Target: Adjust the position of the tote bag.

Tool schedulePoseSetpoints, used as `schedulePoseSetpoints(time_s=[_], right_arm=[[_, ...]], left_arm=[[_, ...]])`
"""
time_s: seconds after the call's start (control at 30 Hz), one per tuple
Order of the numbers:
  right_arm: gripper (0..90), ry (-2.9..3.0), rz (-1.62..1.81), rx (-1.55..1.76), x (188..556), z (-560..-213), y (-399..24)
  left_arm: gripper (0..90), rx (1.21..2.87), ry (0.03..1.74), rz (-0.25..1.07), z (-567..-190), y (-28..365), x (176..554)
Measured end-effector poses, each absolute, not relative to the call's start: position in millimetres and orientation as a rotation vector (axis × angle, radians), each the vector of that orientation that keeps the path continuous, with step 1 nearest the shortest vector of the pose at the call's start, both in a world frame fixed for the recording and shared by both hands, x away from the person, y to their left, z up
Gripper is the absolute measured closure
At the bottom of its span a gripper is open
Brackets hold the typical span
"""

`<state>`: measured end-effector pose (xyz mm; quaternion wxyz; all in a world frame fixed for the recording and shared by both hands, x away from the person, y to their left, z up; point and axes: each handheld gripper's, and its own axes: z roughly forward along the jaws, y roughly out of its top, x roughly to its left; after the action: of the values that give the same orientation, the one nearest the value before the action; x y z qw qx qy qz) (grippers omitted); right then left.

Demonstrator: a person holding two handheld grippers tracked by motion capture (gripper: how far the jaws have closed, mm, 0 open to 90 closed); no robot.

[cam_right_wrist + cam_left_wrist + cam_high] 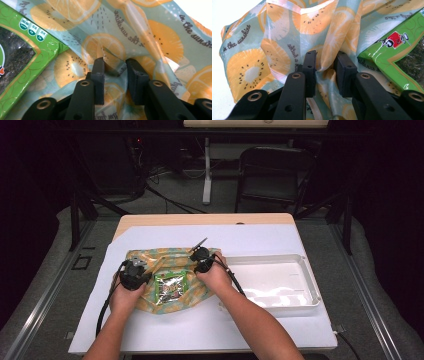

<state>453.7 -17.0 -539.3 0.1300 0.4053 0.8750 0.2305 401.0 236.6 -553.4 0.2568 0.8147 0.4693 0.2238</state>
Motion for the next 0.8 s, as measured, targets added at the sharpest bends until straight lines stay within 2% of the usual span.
schedulePoseSetpoints(time_s=[0.27, 0.8], right_arm=[[71.5, 2.537, 0.68, 1.209, 453.7, -539.4, -18.3], [66.4, 2.511, 0.802, 1.155, 441.6, -525.7, -16.8]], left_arm=[[70.8, 2.208, 1.274, 0.609, -553.4, 237.8, 401.5], [68.0, 2.179, 1.298, 0.589, -553.8, 240.2, 401.9]])
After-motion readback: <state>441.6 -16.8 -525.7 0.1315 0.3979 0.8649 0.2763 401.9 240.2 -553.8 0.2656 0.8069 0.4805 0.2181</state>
